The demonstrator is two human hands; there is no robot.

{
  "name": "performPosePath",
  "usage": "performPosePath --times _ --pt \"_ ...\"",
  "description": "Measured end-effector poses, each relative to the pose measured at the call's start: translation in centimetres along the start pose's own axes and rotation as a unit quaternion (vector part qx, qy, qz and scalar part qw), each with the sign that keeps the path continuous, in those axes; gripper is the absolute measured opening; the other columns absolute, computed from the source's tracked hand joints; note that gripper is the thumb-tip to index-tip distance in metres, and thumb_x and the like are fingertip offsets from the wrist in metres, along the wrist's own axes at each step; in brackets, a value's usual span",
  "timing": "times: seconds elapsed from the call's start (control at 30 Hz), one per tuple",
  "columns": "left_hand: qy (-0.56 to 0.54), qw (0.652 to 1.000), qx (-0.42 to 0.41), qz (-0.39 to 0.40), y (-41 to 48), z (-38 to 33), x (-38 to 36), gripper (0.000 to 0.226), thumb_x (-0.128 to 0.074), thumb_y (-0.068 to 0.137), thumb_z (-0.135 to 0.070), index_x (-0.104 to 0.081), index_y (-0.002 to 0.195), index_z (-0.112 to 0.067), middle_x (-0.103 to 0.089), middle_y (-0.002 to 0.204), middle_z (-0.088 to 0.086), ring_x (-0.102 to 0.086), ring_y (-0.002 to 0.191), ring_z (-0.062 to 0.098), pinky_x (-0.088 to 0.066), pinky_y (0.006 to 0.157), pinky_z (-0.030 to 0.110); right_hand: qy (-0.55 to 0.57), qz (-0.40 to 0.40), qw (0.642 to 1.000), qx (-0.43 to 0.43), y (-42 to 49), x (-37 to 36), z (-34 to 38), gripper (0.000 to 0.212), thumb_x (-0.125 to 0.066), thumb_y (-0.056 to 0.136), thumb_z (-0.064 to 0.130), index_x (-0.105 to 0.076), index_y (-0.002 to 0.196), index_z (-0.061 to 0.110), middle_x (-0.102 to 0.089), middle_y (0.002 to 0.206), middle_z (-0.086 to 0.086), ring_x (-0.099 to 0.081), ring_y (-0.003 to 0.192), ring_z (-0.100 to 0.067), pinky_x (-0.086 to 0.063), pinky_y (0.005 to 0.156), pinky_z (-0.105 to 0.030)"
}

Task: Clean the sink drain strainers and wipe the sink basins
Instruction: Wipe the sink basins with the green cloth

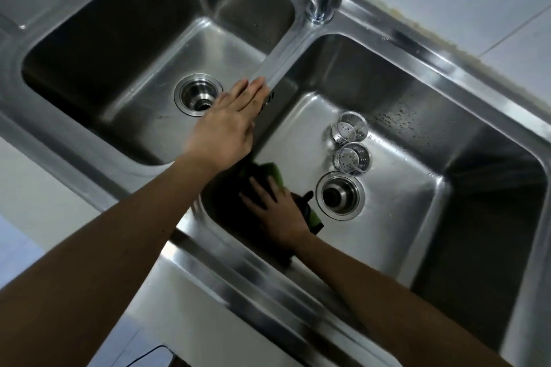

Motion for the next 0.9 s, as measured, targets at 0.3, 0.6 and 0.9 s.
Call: performPosePath --times 0.3,0.6,0.9 --pt "0.064 0.997 -0.032 0.02 -0.1 -0.9 0.5 0.063 -0.046 0.091 -0.008 -0.022 0.149 -0.006 -0.02 0.157 0.01 -0.016 0.146 0.028 -0.009 0.117 0.047 0.02 0.11 0.989 -0.1 -15.7 -3.4 -5.8 0.077 -0.026 0.092 0.054 0.04 0.131 0.051 0.028 0.15 -0.006 0.003 0.145 -0.043 -0.027 0.11 -0.062" --pt "0.105 0.993 -0.033 0.037 0.3 -1.1 -0.1 0.062 -0.038 0.093 -0.012 -0.015 0.15 -0.003 -0.015 0.158 0.016 -0.012 0.146 0.033 -0.013 0.118 0.053 0.144 0.031 0.849 -0.508 -17.2 -0.5 -18.2 0.067 -0.028 0.097 0.055 0.01 0.151 0.038 0.025 0.159 -0.003 0.013 0.147 -0.036 -0.007 0.117 -0.057" --pt "0.087 0.994 -0.054 -0.031 0.2 -1.2 0.0 0.061 -0.032 0.089 -0.017 -0.026 0.147 0.001 -0.025 0.153 0.022 -0.024 0.141 0.04 -0.019 0.115 0.05 0.041 0.001 0.916 -0.398 -14.2 3.3 -25.5 0.066 -0.037 0.1 0.035 0.005 0.151 0.04 0.018 0.161 0.001 0.006 0.148 -0.036 -0.022 0.115 -0.055"
Point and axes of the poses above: each hand's wrist, its own y-axis towards the middle knuckle, its own x-axis out of the back of the hand, z = x × y, the point moved 5 cm from there along y, towards the middle knuckle
